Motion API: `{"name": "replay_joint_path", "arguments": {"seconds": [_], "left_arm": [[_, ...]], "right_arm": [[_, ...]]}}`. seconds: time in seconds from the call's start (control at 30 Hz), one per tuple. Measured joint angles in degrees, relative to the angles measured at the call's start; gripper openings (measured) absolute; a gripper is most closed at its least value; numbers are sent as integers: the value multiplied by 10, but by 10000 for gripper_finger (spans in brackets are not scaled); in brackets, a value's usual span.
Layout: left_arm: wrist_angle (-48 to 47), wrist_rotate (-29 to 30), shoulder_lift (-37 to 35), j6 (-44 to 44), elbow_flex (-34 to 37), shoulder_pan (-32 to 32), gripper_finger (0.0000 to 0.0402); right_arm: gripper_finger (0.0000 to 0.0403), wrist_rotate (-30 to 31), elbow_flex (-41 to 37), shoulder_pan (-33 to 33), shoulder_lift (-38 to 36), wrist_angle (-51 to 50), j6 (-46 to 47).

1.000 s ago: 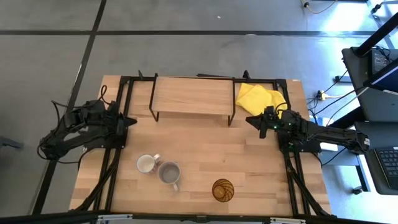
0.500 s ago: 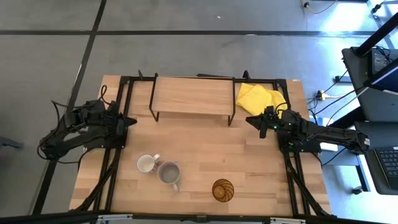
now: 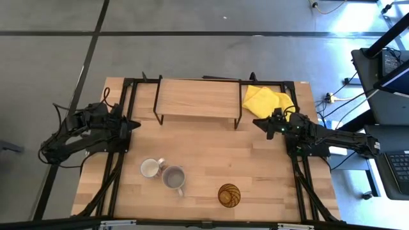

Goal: Stack small to large cups/mugs on shelf
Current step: Put the gray mug on the shelf

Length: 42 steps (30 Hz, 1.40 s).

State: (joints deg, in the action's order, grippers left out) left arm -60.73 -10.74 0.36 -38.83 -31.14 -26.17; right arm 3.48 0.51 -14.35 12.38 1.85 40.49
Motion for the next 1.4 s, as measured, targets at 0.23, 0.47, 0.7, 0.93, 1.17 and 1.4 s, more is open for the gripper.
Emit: {"name": "replay_joint_path", "arguments": {"seconds": [0.23,0.47,0.7,0.93,1.17,1.4], "left_arm": [[9,10,0,4,0,0,48],[12,11,0,4,0,0,48],[19,12,0,4,0,0,48],[39,17,0,4,0,0,48],[40,53,0,4,0,0,48],[52,102,0,4,0,0,48]], "right_arm": [[78,89,0,0,0,48,-3],[78,144,0,0,0,113,-47],[78,149,0,0,0,209,-184],[78,136,0,0,0,245,-259],[78,135,0,0,0,235,-258],[78,135,0,0,0,235,-258]]}}
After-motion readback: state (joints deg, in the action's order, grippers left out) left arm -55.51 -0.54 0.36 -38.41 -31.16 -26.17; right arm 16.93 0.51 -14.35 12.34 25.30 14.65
